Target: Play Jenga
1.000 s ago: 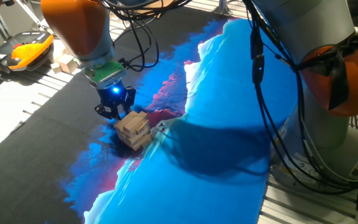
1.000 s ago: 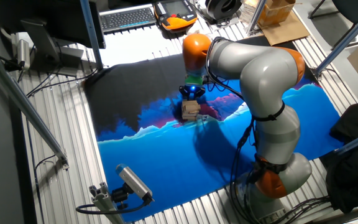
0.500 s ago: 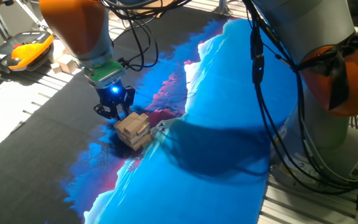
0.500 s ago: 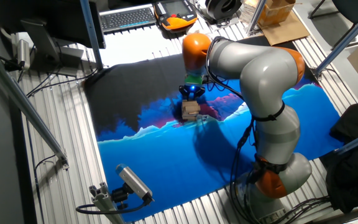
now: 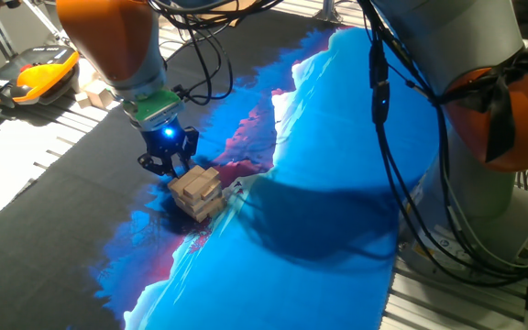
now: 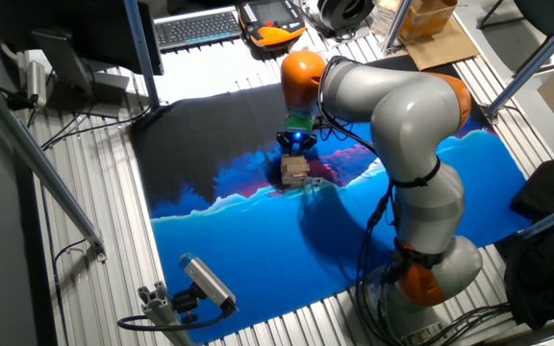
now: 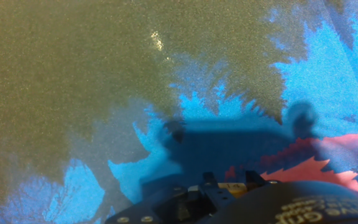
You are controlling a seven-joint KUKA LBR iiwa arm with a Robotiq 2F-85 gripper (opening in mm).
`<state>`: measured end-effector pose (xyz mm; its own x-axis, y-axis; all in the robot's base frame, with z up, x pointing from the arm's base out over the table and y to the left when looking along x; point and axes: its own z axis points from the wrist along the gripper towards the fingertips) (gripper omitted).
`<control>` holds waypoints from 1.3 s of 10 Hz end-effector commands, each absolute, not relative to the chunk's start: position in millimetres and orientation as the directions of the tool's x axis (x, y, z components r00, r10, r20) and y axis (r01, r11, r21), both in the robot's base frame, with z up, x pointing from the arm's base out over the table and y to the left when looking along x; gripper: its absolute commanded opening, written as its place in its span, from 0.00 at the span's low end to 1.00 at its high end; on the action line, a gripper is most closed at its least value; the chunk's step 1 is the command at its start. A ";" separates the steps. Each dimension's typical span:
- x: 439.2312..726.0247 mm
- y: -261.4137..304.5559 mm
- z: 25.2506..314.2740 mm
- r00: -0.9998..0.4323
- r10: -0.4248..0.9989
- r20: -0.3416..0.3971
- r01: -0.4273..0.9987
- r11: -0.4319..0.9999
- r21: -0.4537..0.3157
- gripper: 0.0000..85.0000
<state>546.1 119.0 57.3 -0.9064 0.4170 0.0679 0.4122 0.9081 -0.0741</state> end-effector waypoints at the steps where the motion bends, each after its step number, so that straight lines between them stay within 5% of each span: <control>1: 546.0 119.2 57.3 -0.906 0.418 0.068 0.413 0.908 -0.074 0.20; 9: 546.4 118.8 57.2 -0.905 0.419 0.067 0.414 0.907 -0.076 0.20; 10: 546.4 118.9 57.2 -0.904 0.422 0.065 0.417 0.906 -0.077 0.40; 13: 546.7 118.7 57.3 -0.903 0.425 0.062 0.420 0.904 -0.080 0.40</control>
<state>546.6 118.6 57.3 -0.9032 0.4247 0.0617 0.4197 0.9041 -0.0802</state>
